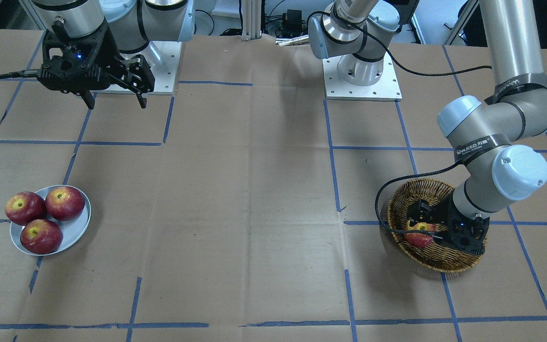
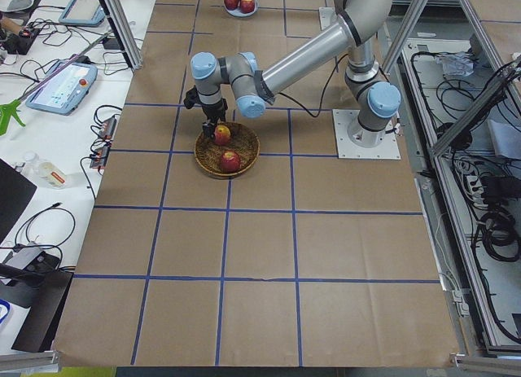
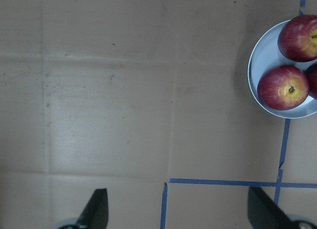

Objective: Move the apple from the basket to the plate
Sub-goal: 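Lower the left gripper over the yellow-red apple in the basket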

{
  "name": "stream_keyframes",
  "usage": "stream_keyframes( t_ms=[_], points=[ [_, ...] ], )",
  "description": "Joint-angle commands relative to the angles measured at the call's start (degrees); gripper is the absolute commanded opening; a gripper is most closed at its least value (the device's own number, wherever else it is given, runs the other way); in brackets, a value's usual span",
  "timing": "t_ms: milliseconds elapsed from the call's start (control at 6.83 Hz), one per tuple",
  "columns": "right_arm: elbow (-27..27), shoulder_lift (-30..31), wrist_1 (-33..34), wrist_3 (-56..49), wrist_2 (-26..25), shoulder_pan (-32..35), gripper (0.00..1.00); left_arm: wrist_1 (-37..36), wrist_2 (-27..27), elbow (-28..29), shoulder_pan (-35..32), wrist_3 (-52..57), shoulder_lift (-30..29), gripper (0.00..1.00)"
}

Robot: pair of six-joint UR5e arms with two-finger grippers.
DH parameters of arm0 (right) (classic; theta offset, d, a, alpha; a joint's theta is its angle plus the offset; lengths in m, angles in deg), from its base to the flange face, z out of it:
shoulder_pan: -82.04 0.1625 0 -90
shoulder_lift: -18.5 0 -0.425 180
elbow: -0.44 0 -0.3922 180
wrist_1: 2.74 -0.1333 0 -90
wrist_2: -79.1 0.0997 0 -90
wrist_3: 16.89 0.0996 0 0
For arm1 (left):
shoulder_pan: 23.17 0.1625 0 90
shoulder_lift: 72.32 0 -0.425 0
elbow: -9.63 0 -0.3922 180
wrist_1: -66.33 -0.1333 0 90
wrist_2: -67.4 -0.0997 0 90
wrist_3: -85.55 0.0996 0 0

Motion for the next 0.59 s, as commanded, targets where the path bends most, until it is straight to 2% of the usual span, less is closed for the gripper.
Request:
stream_keyframes(
  t_ms=[0,293,439],
  points=[
    [0.00,0.00,0.00,0.00,0.00,0.00,1.00,-0.28,0.11,0.01,0.03,-0.17,-1.85,0.98],
    [0.00,0.00,0.00,0.00,0.00,0.00,1.00,-0.36,0.90,-0.78,0.03,-0.34,-2.38,0.98],
    [0.00,0.00,0.00,0.00,-0.08,0.00,1.00,-1.06,0.82,-1.05,0.03,-0.26,-2.99,0.95]
  ],
)
